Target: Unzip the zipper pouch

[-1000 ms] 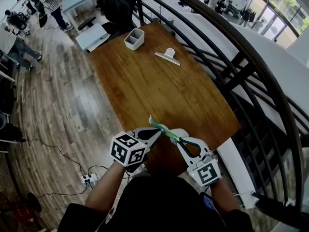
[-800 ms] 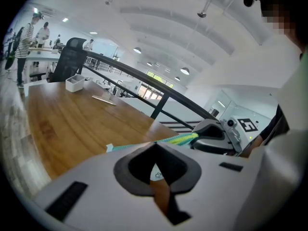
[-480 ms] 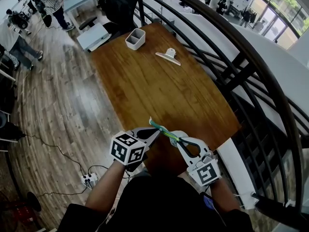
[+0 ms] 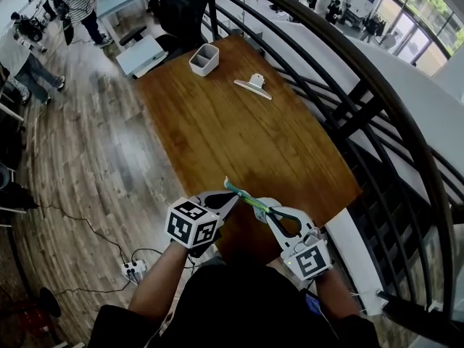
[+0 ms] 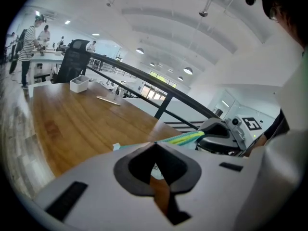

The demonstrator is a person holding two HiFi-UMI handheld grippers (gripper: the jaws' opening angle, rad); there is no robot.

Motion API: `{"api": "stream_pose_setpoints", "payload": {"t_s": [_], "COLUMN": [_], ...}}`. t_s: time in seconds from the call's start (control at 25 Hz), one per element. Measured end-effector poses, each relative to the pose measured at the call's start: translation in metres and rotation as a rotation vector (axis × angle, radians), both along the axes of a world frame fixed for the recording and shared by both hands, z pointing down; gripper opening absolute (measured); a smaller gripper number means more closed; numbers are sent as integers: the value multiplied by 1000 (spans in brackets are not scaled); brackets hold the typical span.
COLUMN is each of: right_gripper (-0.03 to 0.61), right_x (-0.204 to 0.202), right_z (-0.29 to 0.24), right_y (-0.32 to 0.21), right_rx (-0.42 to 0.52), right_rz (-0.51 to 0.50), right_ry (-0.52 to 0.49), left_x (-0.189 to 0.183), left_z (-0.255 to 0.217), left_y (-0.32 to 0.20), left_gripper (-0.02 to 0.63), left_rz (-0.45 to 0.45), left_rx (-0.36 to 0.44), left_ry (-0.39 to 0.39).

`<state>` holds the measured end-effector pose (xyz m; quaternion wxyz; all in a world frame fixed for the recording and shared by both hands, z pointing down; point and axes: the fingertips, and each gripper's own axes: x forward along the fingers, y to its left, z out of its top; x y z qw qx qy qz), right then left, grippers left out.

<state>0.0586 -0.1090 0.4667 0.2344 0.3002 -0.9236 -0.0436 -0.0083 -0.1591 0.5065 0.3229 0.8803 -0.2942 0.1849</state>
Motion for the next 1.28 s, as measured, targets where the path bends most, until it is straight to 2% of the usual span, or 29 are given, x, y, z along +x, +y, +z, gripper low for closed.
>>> {"api": "stream_pose_setpoints", "payload": {"t_s": [0.6, 0.76, 1.28], "right_gripper": [28, 28, 28], "right_x": [6, 8, 15], "right_z": [-4, -6, -6], "right_y": [-8, -8, -8], "right_rx": [14, 20, 17], "right_rz": [15, 22, 35], "right_ry": [-12, -21, -11], "left_x": [-11, -17, -25], "left_z": [3, 8, 13], "left_y": [-11, -15, -18], "left_gripper": [12, 12, 12], "left_rz": [-27, -43, -60], "left_rx": [16, 27, 16], "left_ry": [-48, -86, -101]}}
